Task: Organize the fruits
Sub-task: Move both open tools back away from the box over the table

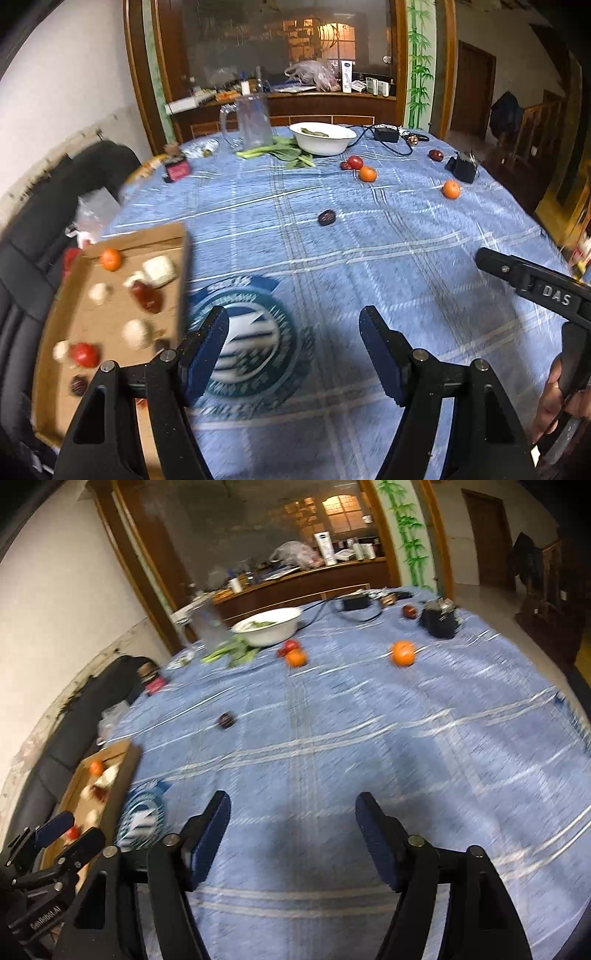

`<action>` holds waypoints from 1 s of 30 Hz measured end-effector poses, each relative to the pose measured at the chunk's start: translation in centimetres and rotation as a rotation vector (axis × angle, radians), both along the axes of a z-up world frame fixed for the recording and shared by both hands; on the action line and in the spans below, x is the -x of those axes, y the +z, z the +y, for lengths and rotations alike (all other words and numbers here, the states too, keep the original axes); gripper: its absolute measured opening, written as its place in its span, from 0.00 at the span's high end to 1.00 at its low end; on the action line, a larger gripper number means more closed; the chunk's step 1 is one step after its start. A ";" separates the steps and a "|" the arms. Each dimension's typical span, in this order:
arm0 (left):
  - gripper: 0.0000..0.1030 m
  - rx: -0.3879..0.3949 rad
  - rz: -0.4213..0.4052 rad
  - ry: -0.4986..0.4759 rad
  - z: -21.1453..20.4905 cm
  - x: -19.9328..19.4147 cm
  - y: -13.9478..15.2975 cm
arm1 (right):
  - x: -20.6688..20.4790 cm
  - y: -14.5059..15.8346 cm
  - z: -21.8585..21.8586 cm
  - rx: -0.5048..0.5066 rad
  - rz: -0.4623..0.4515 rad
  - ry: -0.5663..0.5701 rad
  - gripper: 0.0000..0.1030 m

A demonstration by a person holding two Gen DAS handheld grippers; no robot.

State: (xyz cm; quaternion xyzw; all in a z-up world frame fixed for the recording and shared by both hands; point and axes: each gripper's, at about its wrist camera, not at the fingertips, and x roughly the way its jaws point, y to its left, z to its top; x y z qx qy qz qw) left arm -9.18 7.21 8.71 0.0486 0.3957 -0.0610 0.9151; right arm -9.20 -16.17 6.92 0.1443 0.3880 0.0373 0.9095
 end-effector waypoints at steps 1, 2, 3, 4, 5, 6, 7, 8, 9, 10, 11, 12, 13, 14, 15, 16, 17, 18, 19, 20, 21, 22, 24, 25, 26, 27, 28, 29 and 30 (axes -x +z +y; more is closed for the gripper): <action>0.30 0.012 0.010 -0.002 -0.3 -1.0 -0.3 | -0.4 0.1 -0.5 0.008 0.002 -0.006 0.27; 0.30 0.026 0.027 -0.002 -0.6 -2.3 -0.7 | -1.1 0.2 -1.3 0.018 0.006 -0.014 0.27; 0.30 0.040 0.043 0.000 -0.9 -3.4 -1.1 | -1.7 0.2 -1.9 0.025 0.011 -0.020 0.27; 0.30 0.057 0.056 0.001 -1.1 -4.4 -1.5 | -2.5 0.2 -2.6 0.031 0.021 -0.031 0.27; 0.30 0.076 0.073 0.003 -1.4 -5.6 -2.0 | -3.2 0.2 -3.5 0.030 0.033 -0.044 0.27; 0.30 0.082 0.082 0.006 -1.6 -6.3 -2.3 | -3.7 0.0 -4.2 0.020 0.043 -0.055 0.27; 0.30 0.083 0.091 0.010 -1.9 -7.2 -2.8 | -4.0 -0.1 -4.6 0.010 0.049 -0.058 0.27; 0.30 0.083 0.099 0.012 -2.1 -7.8 -3.1 | -4.4 -0.2 -5.0 -0.002 0.057 -0.059 0.27; 0.30 0.085 0.115 0.017 -2.2 -8.5 -3.5 | -4.7 -0.4 -5.1 -0.006 0.064 -0.057 0.27; 0.30 0.099 0.125 0.021 -2.2 -8.9 -3.8 | -4.8 -0.7 -5.0 -0.010 0.070 -0.051 0.27; 0.30 0.119 0.105 0.021 -2.0 -8.8 -3.6 | -5.0 -1.0 -4.7 -0.019 0.076 -0.036 0.27; 0.30 0.119 0.066 0.029 -1.9 -8.4 -3.2 | -5.1 -1.3 -4.2 -0.027 0.081 -0.021 0.27; 0.30 0.105 0.005 0.043 -1.7 -7.7 -2.5 | -5.2 -1.6 -3.5 -0.033 0.087 -0.001 0.27; 0.30 0.087 -0.078 0.057 -1.5 -6.7 -1.5 | -5.2 -1.9 -2.7 -0.037 0.093 0.020 0.27; 0.30 0.073 -0.153 0.075 -1.1 -5.6 -0.6 | -5.2 -2.1 -1.9 -0.040 0.097 0.040 0.27; 0.27 0.066 -0.213 0.100 -0.5 -4.6 0.3 | -5.2 -2.3 -1.0 -0.044 0.100 0.063 0.27; 0.12 0.069 -0.272 0.133 0.4 -3.3 1.4 | -5.2 -2.3 0.1 -0.047 0.101 0.089 0.27; 0.00 0.073 -0.308 0.159 1.1 -2.4 2.2 | -5.1 -2.2 1.0 -0.049 0.098 0.108 0.27; 0.00 0.079 -0.341 0.180 1.8 -1.4 2.9 | -4.8 -2.1 2.1 -0.047 0.091 0.129 0.27; 0.00 0.087 -0.372 0.203 2.6 -0.3 3.5 | -4.4 -1.8 3.4 -0.042 0.079 0.153 0.27; 0.00 0.093 -0.392 0.231 3.5 0.6 4.0 | -4.0 -1.7 4.5 -0.035 0.067 0.170 0.27; 0.00 0.097 -0.398 0.253 4.3 1.3 4.3 | -3.5 -1.6 5.7 -0.026 0.054 0.189 0.26; 0.00 0.108 -0.375 0.302 6.2 2.5 4.5 | -2.5 -1.4 8.2 -0.009 0.036 0.238 0.26; 0.00 0.118 -0.355 0.321 6.9 2.9 4.5 | -1.9 -1.4 9.4 0.003 0.029 0.265 0.26; 0.00 0.131 -0.333 0.341 7.8 3.5 4.3 | -1.1 -1.3 11.0 0.030 0.017 0.295 0.26; 0.00 0.148 -0.312 0.366 8.8 4.0 4.1 | -0.6 -1.3 11.9 0.051 0.007 0.306 0.26; 0.00 0.162 -0.299 0.390 9.7 4.6 4.0 | 0.0 -1.2 13.0 0.077 -0.004 0.320 0.25; 0.00 0.171 -0.287 0.423 10.8 5.2 3.8 | 0.7 -1.2 14.1 0.098 -0.013 0.336 0.25; 0.00 0.172 -0.280 0.448 11.6 5.7 3.7 | 1.0 -1.1 14.8 0.107 -0.019 0.349 0.24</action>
